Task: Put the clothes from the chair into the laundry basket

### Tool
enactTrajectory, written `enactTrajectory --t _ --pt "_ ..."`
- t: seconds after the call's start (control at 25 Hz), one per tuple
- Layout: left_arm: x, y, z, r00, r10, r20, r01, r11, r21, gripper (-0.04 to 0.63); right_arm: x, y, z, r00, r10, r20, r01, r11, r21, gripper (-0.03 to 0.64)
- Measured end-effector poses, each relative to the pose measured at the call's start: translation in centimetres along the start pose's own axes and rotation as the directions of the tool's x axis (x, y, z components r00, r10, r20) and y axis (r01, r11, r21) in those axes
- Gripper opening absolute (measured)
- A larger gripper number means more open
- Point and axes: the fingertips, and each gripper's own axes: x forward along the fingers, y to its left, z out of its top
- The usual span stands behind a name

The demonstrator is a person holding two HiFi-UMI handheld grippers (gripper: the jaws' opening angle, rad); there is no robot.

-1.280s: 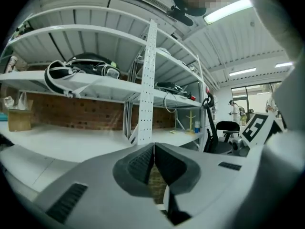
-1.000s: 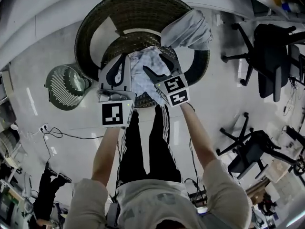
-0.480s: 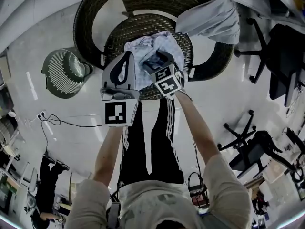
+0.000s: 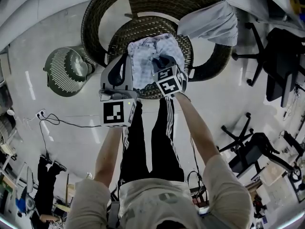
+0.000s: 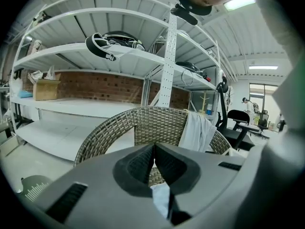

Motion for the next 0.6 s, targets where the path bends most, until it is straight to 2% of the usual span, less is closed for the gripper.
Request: enactTrajectory --t 0.12,0.28,0.6 --pt "-1.1 0.5 2.3 0.999 0.022 0.024 -0.022 1.000 0.000 0.018 -3.4 0.5 3.2 0.997 -0.019 0.073 0.020 1.000 -0.012 0.049" --pt "-2.9 1.6 7.2 0.995 0.068 0.075 -0.068 0.998 -0.010 0.018 -9.2 1.0 10.0 0.978 -0.047 0.202 0.053 0.998 -0.024 0.048" --pt "-9.0 3.0 19.5 0.966 0.174 0.192 -0.173 0.985 -0.024 0.018 -22.9 4.9 24.3 0.899 -0.025 0.437 0.082 0.991 -0.110 0.048"
